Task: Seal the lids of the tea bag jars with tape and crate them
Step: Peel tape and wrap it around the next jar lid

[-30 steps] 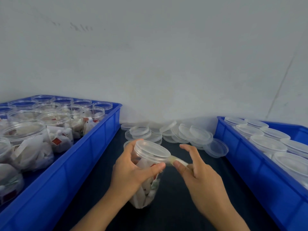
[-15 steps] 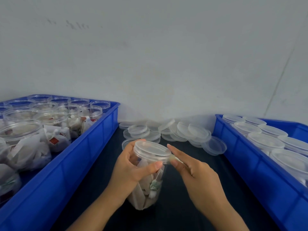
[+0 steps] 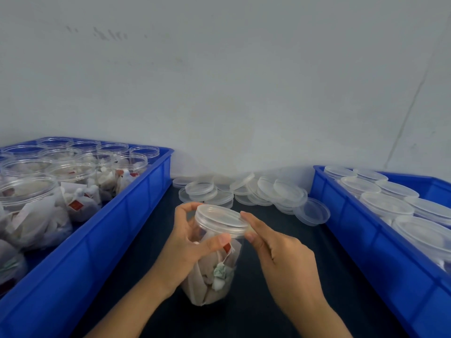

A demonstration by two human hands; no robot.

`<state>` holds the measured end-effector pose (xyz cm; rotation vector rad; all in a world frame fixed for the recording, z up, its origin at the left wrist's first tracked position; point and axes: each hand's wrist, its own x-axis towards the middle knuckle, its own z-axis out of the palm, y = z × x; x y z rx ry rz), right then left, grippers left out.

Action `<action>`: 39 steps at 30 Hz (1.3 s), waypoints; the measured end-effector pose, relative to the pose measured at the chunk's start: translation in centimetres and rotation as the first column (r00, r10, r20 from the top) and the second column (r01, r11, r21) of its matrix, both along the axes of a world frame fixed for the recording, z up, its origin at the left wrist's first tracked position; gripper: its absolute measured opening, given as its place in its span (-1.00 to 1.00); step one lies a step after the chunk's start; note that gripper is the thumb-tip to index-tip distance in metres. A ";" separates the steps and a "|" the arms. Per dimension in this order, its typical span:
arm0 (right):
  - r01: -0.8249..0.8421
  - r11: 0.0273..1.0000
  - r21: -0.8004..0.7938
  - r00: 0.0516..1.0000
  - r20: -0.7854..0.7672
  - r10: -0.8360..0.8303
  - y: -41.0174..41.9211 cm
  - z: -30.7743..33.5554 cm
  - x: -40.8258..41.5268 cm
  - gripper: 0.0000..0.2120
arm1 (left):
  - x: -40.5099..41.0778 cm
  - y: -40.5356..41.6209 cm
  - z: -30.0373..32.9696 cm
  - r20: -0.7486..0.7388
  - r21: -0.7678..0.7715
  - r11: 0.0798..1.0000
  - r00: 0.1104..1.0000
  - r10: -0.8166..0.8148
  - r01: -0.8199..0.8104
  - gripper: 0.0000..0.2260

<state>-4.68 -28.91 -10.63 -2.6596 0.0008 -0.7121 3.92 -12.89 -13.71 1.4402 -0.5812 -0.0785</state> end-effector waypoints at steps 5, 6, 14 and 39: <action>0.035 0.999 0.011 0.997 0.072 -0.036 0.5 -1.1 0.4 -0.43 | -1.7 -0.9 0.5 0.250 0.207 0.920 0.927 0.278 -0.332 -0.51; 0.033 0.999 0.014 0.996 0.081 -0.034 0.7 -1.4 0.4 -0.50 | -2.2 -1.2 0.5 0.311 0.227 0.880 0.888 0.339 -0.416 -0.48; -0.126 0.992 -0.024 0.988 0.082 0.128 1.9 -1.7 -0.1 -0.42 | -2.1 -1.6 0.4 0.132 0.203 0.833 0.857 0.498 -0.515 -0.12; -0.046 0.983 0.178 0.980 -0.181 0.078 -2.9 -0.1 0.4 -0.57 | -0.9 -0.1 0.6 -0.063 0.045 0.987 0.986 0.154 -0.151 -0.23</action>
